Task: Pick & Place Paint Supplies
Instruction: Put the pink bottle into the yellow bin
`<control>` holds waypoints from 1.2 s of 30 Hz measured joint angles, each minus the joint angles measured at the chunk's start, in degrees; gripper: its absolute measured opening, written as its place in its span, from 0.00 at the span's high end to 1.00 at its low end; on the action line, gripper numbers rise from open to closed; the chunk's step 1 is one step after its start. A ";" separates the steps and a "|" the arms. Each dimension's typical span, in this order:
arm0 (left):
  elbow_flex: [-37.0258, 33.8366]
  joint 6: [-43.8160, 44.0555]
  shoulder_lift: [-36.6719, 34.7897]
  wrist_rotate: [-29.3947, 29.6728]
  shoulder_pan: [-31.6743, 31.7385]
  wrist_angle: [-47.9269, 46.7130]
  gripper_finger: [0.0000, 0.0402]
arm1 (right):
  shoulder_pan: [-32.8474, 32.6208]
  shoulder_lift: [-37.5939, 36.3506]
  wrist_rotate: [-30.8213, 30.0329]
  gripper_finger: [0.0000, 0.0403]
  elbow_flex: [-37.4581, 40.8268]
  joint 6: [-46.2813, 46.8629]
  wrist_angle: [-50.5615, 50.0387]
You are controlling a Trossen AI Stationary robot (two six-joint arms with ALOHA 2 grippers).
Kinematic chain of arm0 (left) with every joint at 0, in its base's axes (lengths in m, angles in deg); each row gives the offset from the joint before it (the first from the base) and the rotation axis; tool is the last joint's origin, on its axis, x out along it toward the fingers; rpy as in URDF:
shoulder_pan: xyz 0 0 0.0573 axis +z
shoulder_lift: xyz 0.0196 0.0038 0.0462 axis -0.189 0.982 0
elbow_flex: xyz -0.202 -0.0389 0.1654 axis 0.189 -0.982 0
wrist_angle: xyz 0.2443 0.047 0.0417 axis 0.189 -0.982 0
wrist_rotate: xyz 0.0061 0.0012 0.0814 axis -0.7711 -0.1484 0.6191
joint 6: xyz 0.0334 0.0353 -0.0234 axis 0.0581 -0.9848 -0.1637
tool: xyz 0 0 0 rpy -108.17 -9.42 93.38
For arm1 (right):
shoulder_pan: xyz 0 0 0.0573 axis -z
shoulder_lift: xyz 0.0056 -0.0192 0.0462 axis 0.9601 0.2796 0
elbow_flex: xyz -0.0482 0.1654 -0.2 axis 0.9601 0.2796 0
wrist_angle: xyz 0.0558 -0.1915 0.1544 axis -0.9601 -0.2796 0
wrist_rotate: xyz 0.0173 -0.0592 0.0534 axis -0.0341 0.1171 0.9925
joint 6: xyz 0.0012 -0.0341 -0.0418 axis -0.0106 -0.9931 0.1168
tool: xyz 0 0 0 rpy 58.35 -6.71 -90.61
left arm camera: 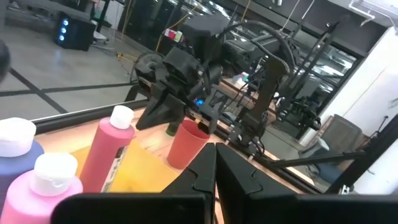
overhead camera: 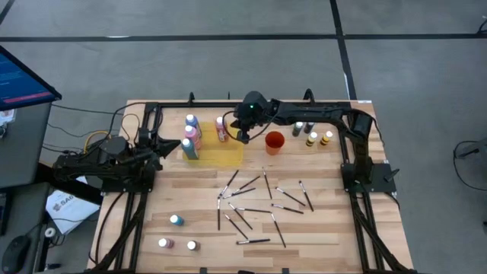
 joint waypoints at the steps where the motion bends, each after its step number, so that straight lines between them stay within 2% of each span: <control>1: 0.00 -0.02 0.00 0.12 0.00 0.10 1.00 | -0.22 0.86 0.11 1.00 -0.16 0.10 0.92; 3: 0.00 0.00 0.00 0.16 0.00 0.29 1.00 | -0.52 1.43 1.03 1.00 0.31 0.41 -1.17; 9: 0.00 0.08 0.00 0.40 0.00 0.71 1.00 | -0.82 3.79 0.87 1.00 0.15 0.77 1.29; 24: 0.00 0.04 0.00 0.36 0.00 0.99 1.00 | -0.43 3.98 0.70 1.00 0.02 0.19 6.17; 29: 0.00 0.04 0.00 0.36 0.00 1.04 1.00 | -0.64 6.75 0.94 1.00 0.15 1.62 7.62; 36: 0.00 0.09 0.04 0.31 0.00 1.10 1.00 | -1.55 8.57 -0.03 1.00 -2.77 -0.06 8.94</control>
